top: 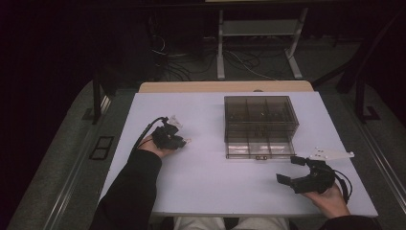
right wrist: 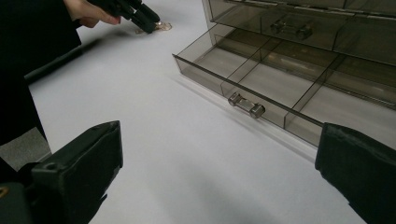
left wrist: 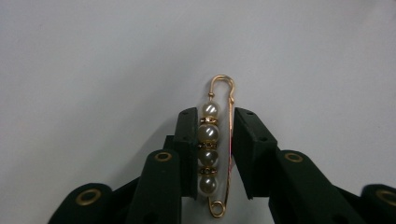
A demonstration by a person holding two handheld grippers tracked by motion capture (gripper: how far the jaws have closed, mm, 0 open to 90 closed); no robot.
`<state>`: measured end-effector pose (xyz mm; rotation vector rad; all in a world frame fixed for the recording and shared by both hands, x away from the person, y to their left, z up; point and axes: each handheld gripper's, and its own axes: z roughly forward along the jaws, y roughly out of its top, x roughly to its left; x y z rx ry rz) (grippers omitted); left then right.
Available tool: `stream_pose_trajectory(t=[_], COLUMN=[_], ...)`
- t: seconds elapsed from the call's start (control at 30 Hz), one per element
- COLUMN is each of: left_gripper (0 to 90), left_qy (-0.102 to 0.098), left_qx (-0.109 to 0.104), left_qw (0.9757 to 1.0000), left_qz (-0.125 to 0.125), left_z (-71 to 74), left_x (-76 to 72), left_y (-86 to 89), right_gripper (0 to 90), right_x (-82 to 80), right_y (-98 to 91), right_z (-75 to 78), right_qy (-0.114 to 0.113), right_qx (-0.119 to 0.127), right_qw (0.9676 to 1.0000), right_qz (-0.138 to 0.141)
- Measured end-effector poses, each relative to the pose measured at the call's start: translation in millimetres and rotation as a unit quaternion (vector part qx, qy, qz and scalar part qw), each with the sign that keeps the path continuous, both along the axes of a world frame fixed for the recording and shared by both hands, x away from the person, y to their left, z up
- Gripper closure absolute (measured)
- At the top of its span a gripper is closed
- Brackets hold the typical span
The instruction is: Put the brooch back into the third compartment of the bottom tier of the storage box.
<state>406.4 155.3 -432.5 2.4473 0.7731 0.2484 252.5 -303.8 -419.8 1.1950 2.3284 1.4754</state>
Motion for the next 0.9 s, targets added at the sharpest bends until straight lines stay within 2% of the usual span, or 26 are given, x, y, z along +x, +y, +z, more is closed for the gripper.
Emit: stream_pose_trajectory(t=[0.07, 0.4, 0.63, 0.9], left_gripper=[77.7, 79.1, 79.2, 79.1], left_qy=[0.0, 0.019, 0.018, 0.016], left_qx=[0.002, -0.02, -0.042, -0.052], left_qw=[1.0, 0.9996, 0.9989, 0.9985], left_qz=[-0.004, 0.007, 0.005, 0.0], left_z=[0.2, 0.9, 8.7, 19.9], left_x=[-0.3, 1.5, -1.2, -7.5], left_y=[-0.7, 3.3, 5.5, 4.9], right_gripper=[0.4, 0.4, 0.3, 0.4], right_x=[0.0, 0.1, 0.1, 0.1], right_y=[-0.1, 0.5, 0.3, 0.6], right_z=[0.0, -0.4, -0.5, -0.5], right_qy=[0.0, 0.001, 0.001, 0.002], right_qx=[0.0, 0.0, 0.0, 0.002], right_qw=[1.0, 1.0, 1.0, 1.0], right_qz=[0.0, 0.0, 0.0, 0.0])
